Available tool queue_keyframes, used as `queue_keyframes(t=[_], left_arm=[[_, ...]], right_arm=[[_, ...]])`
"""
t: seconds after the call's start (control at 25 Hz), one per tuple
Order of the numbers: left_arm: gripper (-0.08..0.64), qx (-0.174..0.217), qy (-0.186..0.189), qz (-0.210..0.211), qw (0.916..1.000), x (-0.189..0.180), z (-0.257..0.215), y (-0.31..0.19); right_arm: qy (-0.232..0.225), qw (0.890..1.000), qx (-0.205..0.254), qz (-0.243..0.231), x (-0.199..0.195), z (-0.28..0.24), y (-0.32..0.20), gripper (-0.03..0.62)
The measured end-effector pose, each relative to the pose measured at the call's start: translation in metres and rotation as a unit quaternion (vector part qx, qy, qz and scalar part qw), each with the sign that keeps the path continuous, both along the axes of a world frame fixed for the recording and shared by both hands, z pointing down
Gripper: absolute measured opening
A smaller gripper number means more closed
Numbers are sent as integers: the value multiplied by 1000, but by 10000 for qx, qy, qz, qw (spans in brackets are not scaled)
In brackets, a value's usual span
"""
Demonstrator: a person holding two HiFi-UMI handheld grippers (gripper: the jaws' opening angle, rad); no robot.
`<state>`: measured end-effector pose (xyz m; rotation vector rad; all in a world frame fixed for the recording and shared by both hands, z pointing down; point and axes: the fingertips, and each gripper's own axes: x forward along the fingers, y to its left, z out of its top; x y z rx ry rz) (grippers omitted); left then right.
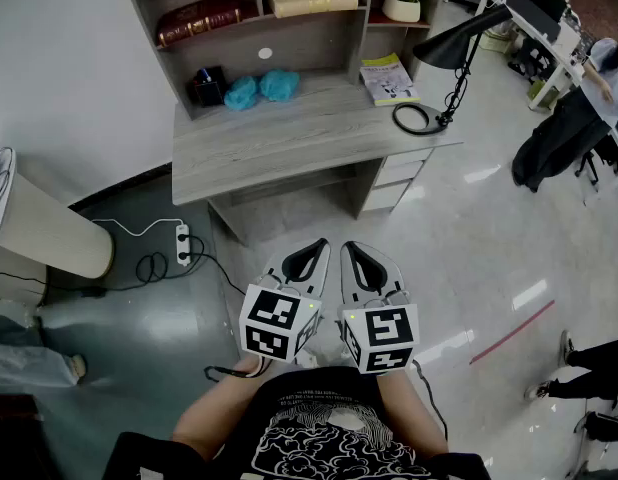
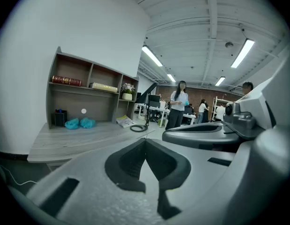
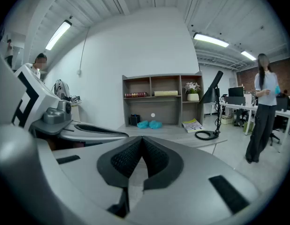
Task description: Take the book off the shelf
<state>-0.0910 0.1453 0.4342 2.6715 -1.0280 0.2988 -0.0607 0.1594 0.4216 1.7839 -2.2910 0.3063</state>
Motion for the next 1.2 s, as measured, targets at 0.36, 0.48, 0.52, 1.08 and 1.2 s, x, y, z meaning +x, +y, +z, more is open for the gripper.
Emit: queue_keyframes(t=[0.36, 0.48, 0.52, 1.08, 1.2], left_arm=[[5, -51, 54, 114, 9999, -7, 3, -6], [5, -48, 39, 148, 9999, -3, 4, -13], [5, -56, 40, 155, 9999, -2, 4, -16], [5, -93, -21, -92, 9999, 52, 12, -119], [5, -173, -62, -202, 9996, 71, 14, -148]], right_arm=[[-46, 9999, -7, 97, -8, 5, -5, 17], [-48, 9999, -24, 104, -6, 6, -11, 17], [-45, 9999, -27, 106, -5, 7, -14, 17], [-192, 9996, -33, -211, 45, 15, -120, 17], [-219, 9992, -118, -329, 65, 17, -151, 17]])
